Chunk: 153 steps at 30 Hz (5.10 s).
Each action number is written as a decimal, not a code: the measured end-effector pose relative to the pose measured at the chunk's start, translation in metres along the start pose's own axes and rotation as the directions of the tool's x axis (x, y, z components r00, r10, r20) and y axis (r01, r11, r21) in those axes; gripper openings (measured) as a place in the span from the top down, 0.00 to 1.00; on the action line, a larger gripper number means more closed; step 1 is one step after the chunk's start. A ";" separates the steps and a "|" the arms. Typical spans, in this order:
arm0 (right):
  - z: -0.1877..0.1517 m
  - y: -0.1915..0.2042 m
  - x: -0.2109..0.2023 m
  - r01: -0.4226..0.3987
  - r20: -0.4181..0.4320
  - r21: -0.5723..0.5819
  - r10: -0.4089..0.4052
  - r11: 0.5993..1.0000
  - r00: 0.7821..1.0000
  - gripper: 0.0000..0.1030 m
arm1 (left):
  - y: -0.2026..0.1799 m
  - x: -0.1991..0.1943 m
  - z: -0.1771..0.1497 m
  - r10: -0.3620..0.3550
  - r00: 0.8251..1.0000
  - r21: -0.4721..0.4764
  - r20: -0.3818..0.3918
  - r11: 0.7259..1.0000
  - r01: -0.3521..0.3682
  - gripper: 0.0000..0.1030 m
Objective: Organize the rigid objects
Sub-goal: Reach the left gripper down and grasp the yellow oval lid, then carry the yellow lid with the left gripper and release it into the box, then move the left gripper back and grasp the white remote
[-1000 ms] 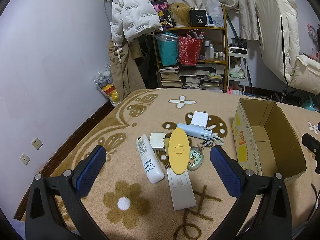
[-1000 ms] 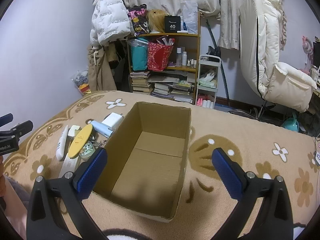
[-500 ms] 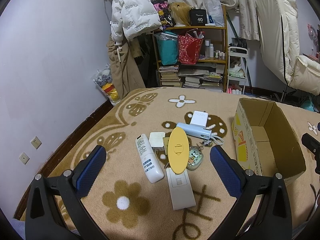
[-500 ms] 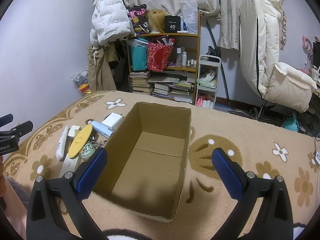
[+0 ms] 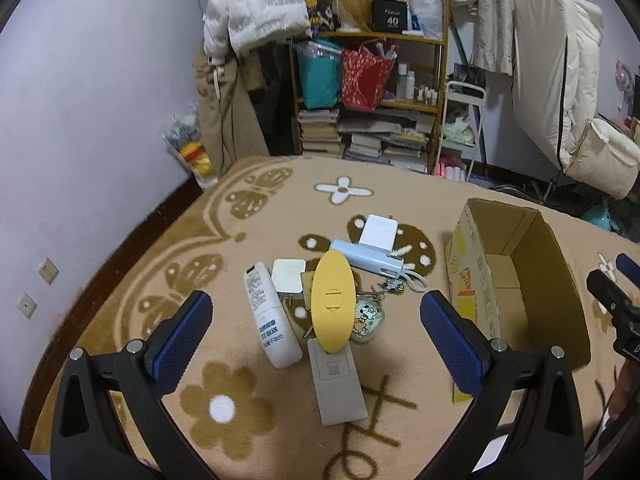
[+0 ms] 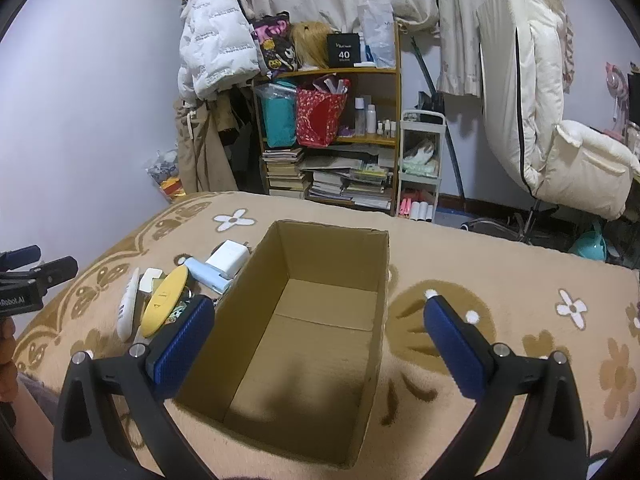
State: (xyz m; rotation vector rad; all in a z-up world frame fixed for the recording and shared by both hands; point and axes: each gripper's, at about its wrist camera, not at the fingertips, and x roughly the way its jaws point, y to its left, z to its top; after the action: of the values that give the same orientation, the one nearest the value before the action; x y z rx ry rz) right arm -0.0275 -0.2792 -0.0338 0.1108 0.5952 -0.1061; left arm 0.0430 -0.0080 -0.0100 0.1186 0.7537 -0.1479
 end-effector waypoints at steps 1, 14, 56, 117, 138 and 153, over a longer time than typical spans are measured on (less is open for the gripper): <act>0.001 -0.002 0.003 0.005 -0.006 0.005 -0.005 1.000 1.000 0.00 | 0.001 0.003 0.003 -0.001 1.000 -0.001 -0.014 1.000 0.001 0.00; -0.001 -0.035 0.065 0.095 -0.249 0.094 -0.069 0.991 0.966 0.03 | 0.000 0.066 0.042 0.027 0.985 0.080 -0.172 0.997 -0.014 0.00; -0.036 -0.047 0.117 0.123 -0.514 0.065 -0.072 0.990 0.855 0.84 | 0.013 0.230 0.009 -0.181 0.839 -0.168 -0.513 0.980 0.108 0.45; -0.035 -0.051 0.114 0.124 -0.503 0.052 -0.082 0.991 0.861 0.95 | -0.190 0.087 0.076 -0.243 0.915 0.070 -0.322 0.958 0.279 0.45; -0.035 -0.053 0.114 0.116 -0.504 0.061 -0.070 0.991 0.861 0.95 | -0.194 0.107 0.059 -0.230 0.897 0.105 -0.378 0.952 0.288 0.44; -0.033 -0.051 0.112 0.115 -0.504 0.063 -0.067 0.991 0.861 0.95 | -0.117 0.083 0.086 -0.069 0.977 0.115 -0.200 0.989 0.094 0.01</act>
State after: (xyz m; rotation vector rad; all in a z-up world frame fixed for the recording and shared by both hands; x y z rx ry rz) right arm 0.0395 -0.3332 -0.1278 0.2025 1.1205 -0.1999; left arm 0.1393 -0.1444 -0.0113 0.2227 0.9463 -0.2645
